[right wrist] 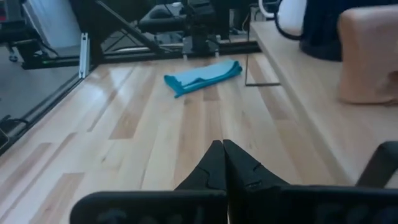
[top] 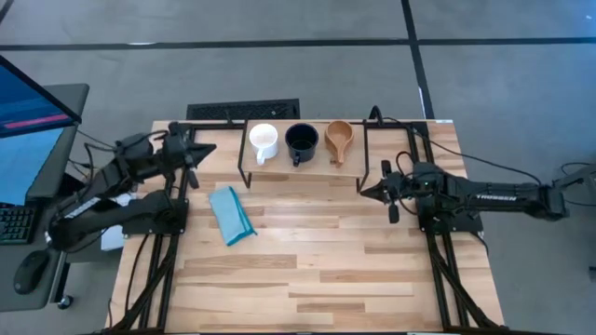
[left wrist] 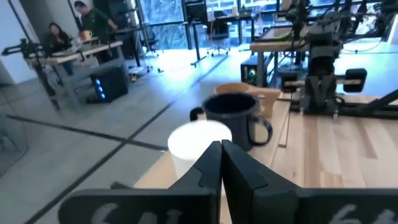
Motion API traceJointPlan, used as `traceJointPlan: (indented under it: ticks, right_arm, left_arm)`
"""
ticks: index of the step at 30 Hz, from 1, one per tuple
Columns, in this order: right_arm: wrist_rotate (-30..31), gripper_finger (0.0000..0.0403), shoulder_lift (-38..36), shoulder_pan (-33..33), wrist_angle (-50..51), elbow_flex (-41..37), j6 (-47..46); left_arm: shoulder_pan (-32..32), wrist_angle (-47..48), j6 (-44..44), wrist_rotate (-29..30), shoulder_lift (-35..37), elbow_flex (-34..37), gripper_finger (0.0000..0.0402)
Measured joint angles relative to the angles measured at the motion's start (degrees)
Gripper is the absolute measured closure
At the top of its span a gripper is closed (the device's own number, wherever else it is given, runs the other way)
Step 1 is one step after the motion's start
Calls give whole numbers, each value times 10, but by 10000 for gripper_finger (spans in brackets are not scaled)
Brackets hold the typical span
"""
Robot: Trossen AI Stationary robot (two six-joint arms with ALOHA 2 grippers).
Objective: Stack small to large cups/mugs on shelf
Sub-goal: Return to Home Position
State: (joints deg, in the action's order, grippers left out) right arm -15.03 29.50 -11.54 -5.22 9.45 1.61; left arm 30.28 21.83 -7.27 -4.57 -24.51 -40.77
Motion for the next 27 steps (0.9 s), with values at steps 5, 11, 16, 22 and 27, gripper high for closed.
traceJointPlan:
  ticks: [5,11,16,22,27]
  right_arm:
    - [-22,397,0,-35,-7,0,19]
    - [-72,397,-8,-100,-10,0,20]
    - [-93,397,-43,-148,-7,0,28]
    - [-109,397,-91,-171,29,0,25]
    - [-108,397,-127,-163,51,-3,10]
  left_arm:
    - [0,-25,16,1,30,67,401]
    - [0,-76,26,27,37,114,401]
    - [0,-75,43,35,74,150,402]
    - [0,-85,56,24,189,207,401]
    - [0,-68,65,22,244,244,401]
